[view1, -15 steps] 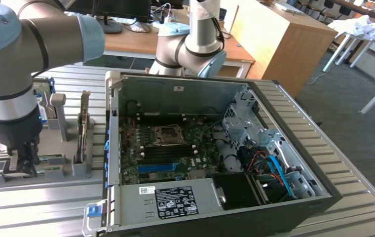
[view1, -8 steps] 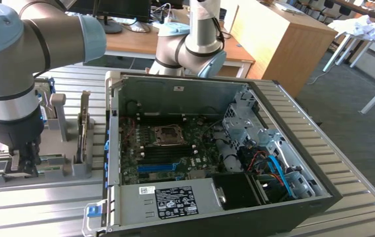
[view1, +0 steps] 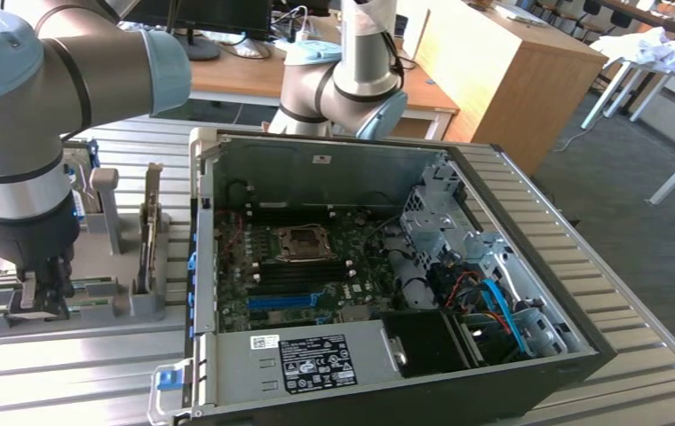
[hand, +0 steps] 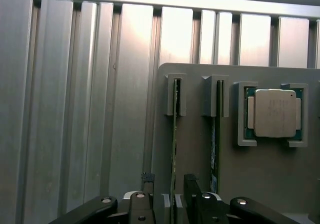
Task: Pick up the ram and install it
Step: 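Pick up the ram and move it above insertion slot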
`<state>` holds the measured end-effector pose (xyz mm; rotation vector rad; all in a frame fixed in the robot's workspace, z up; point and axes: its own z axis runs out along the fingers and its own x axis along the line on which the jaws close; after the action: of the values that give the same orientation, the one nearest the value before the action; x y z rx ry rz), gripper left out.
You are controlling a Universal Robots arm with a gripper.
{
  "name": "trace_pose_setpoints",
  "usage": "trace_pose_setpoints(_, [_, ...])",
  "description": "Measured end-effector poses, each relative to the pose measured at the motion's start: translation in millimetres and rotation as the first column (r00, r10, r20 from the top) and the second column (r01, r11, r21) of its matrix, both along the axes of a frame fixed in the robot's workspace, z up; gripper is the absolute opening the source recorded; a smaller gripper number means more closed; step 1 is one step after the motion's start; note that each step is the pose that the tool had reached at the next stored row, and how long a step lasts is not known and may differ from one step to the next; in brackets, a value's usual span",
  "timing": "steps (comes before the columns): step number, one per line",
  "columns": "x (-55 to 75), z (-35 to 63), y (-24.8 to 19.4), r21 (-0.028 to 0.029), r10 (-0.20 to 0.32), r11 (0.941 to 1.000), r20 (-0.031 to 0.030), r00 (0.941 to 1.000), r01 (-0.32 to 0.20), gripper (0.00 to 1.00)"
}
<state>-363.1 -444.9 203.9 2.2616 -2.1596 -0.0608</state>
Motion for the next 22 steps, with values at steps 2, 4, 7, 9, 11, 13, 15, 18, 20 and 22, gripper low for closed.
trace_pose_setpoints(2, [0.0, -0.2, 0.0, 0.0000, 0.000, 1.0000, 0.0001, 1.0000, 0.000, 0.37])
trace_pose_setpoints(4, [0.0, -1.8, 0.0, 0.0003, 0.000, 1.0000, 0.0004, 1.0000, 0.000, 0.37])
trace_pose_setpoints(7, [0.0, -1.8, 0.0, 0.0000, 0.000, 1.0000, 0.0000, 1.0000, 0.000, 0.37])
trace_pose_setpoints(9, [0.0, -1.9, 0.0, 0.0000, 0.000, 1.0000, 0.0001, 1.0000, 0.000, 0.37])
trace_pose_setpoints(11, [0.0, -1.9, 0.0, 0.0001, 0.000, 1.0000, 0.0001, 1.0000, 0.000, 0.37])
trace_pose_setpoints(13, [0.0, -1.9, 0.0, 0.0001, 0.000, 1.0000, 0.0000, 1.0000, 0.000, 0.37])
trace_pose_setpoints(15, [0.0, -1.9, 0.0, 0.0001, 0.000, 1.0000, 0.0001, 1.0000, 0.000, 0.37])
trace_pose_setpoints(18, [0.0, -1.9, 0.0, 0.0000, 0.000, 1.0000, 0.0001, 1.0000, 0.000, 0.37])
trace_pose_setpoints(20, [0.0, -1.9, 0.0, 0.0001, 0.000, 1.0000, 0.0001, 1.0000, 0.000, 0.35])
trace_pose_setpoints(22, [0.0, -1.9, 0.0, 0.0001, 0.000, 1.0000, 0.0001, 1.0000, 0.000, 0.29])
